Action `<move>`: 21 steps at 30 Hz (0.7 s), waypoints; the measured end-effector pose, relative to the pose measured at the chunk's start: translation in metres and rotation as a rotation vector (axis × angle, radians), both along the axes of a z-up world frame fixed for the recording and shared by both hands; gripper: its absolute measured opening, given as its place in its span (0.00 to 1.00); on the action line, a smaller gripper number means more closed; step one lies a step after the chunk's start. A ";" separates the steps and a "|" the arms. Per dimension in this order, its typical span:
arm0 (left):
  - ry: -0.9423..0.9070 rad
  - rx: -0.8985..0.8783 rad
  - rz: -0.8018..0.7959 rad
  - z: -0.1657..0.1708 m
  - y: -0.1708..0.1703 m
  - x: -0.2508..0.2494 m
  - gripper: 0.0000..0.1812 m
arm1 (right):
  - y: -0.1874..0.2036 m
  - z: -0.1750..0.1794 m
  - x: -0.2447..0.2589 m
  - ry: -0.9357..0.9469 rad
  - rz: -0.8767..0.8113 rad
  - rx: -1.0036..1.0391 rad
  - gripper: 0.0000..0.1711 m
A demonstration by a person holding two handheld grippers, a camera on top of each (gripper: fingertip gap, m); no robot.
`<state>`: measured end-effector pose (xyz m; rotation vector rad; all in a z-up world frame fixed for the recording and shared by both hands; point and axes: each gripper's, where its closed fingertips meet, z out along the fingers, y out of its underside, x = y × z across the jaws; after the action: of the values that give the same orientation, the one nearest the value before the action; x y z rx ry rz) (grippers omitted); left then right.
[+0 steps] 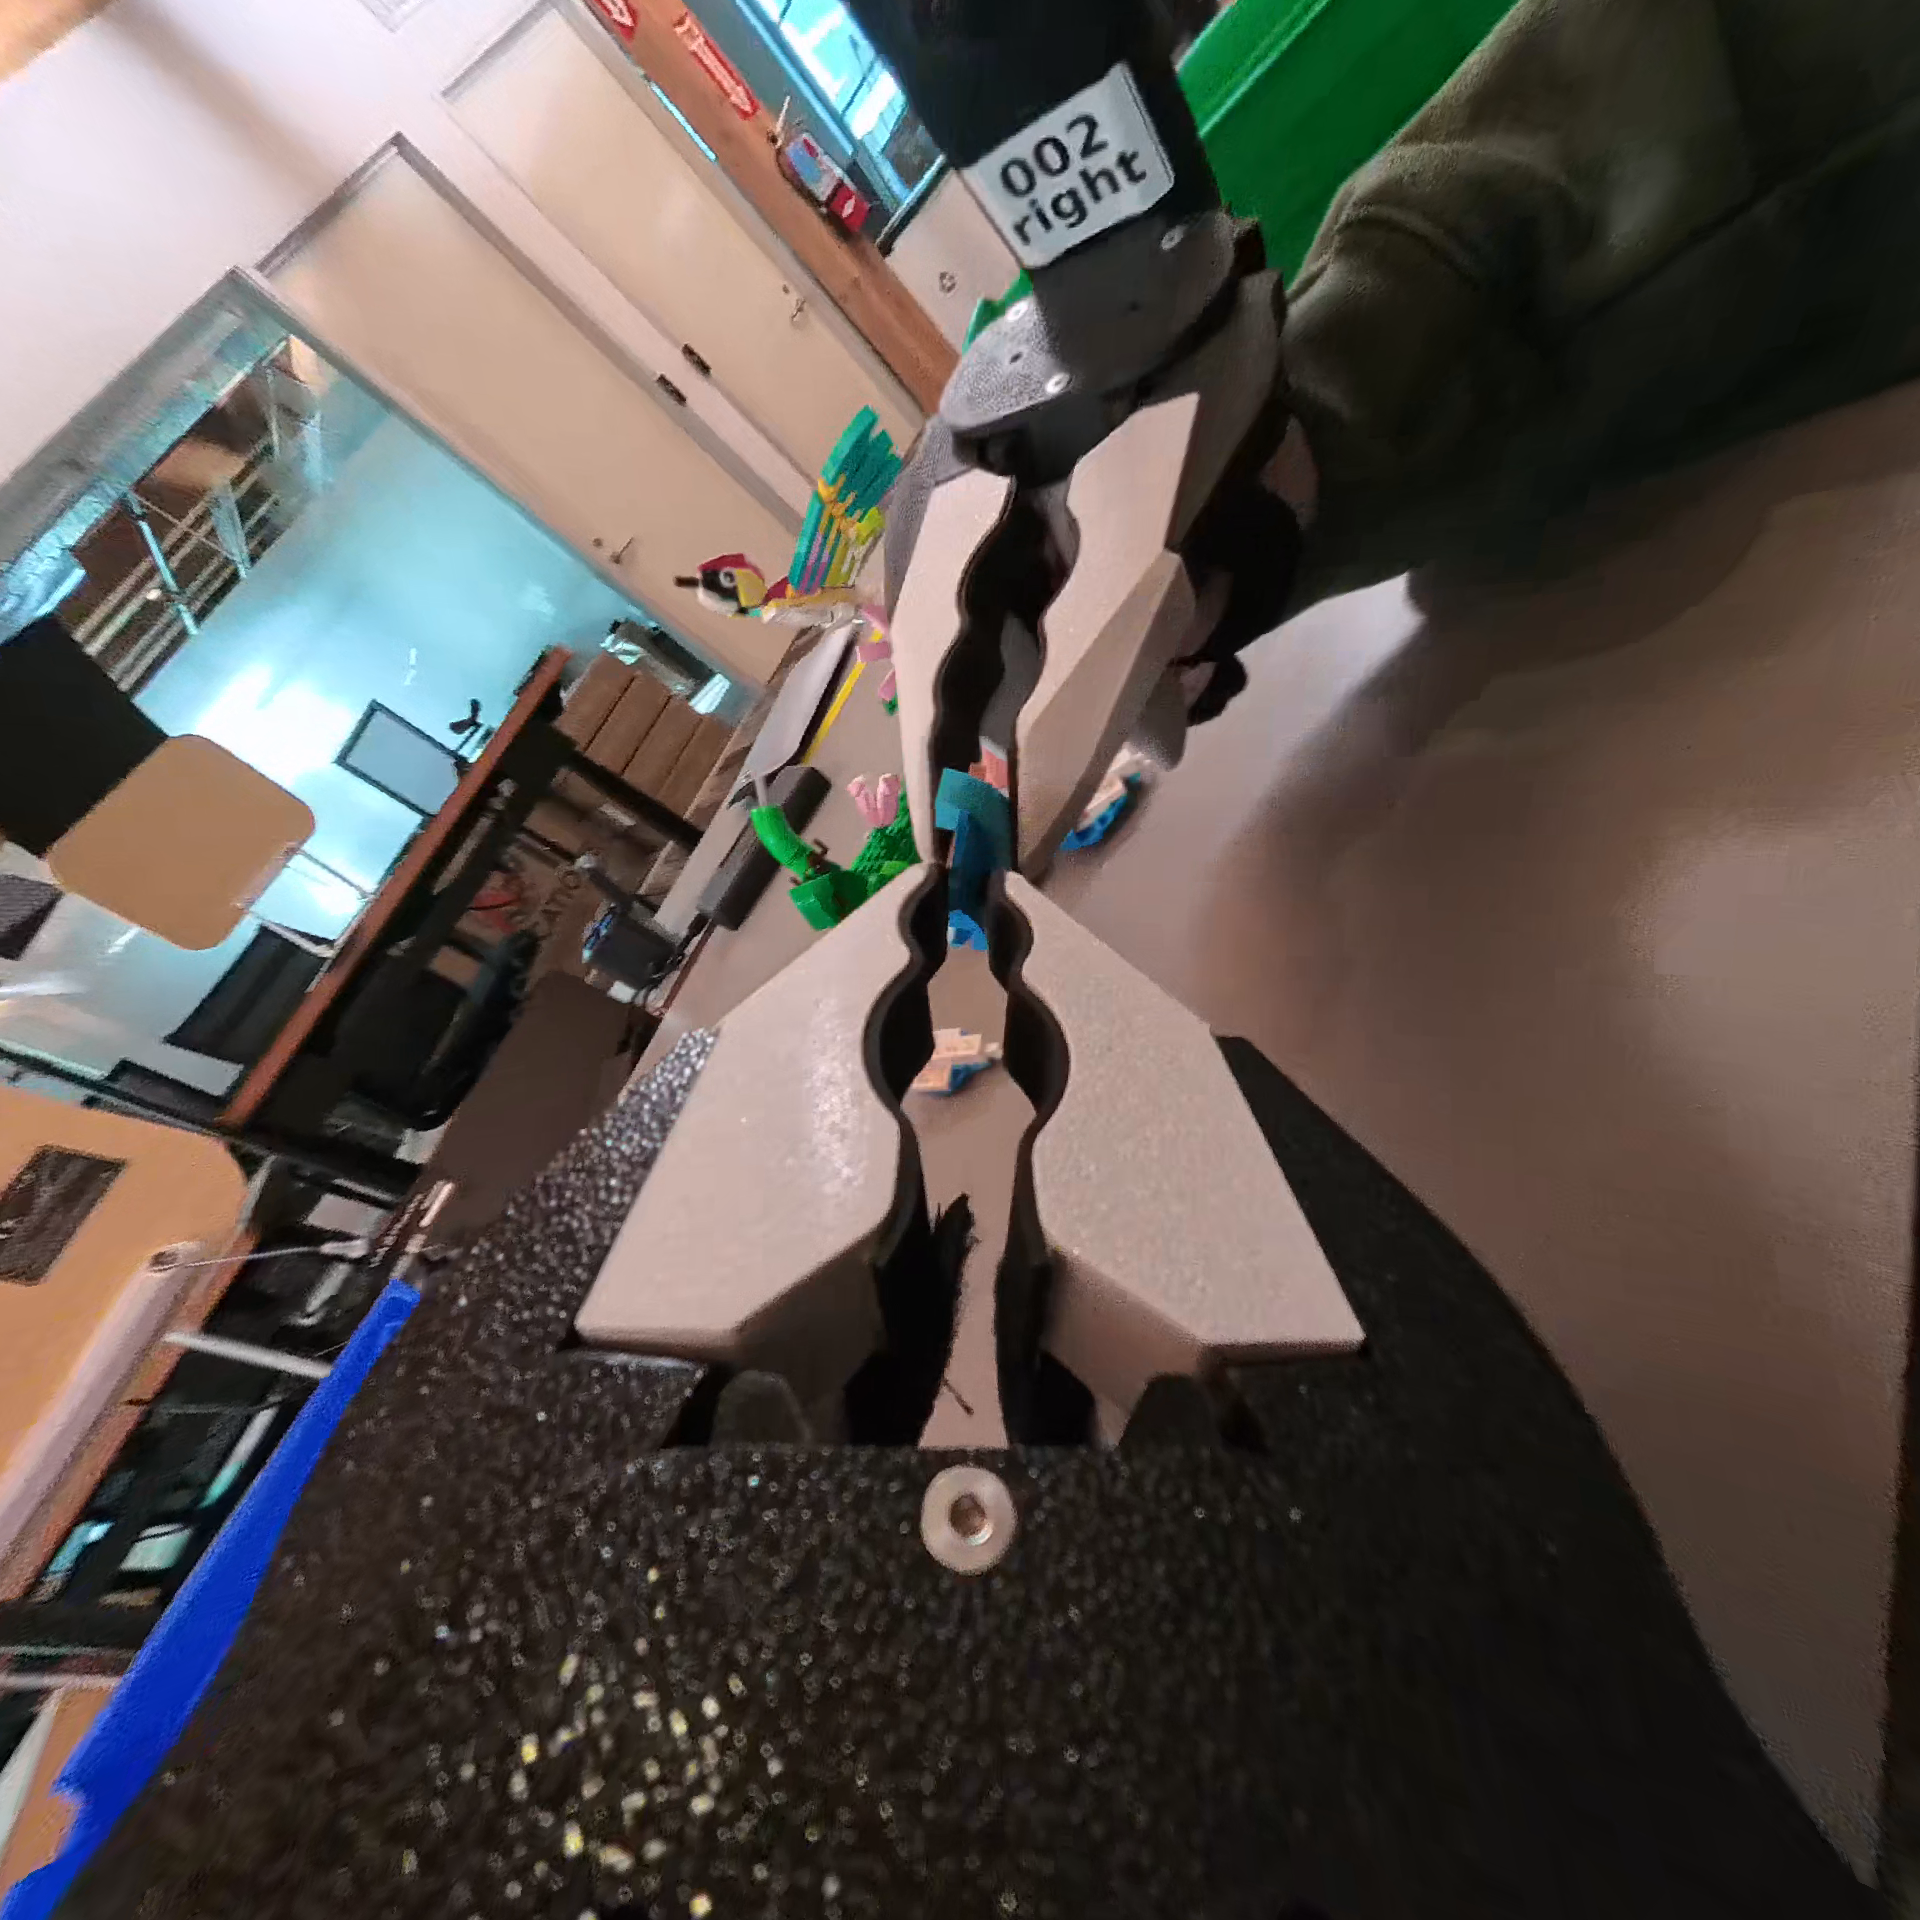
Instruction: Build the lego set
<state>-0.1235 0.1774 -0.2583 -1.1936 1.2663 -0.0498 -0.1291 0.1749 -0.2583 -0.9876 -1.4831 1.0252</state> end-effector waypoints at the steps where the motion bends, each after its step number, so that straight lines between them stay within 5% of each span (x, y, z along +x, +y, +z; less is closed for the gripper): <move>1: 0.021 0.013 0.011 -0.003 0.001 -0.001 0.02 | 0.002 -0.002 -0.001 0.001 -0.004 -0.012 0.06; 11: 0.219 0.194 0.097 -0.015 0.009 -0.009 0.02 | 0.009 -0.015 -0.007 -0.035 -0.041 -0.053 0.07; 16: 0.242 0.247 0.123 -0.029 0.014 -0.012 0.02 | 0.011 -0.023 -0.008 -0.069 -0.127 0.237 0.09; 21: -0.122 -0.049 0.026 -0.009 0.010 -0.012 0.02 | 0.017 -0.011 -0.001 -0.017 -0.125 0.134 0.28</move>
<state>-0.1351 0.1873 -0.2670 -1.2309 1.1483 -0.1336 -0.1299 0.1923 -0.2697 -0.9823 -1.4645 0.8196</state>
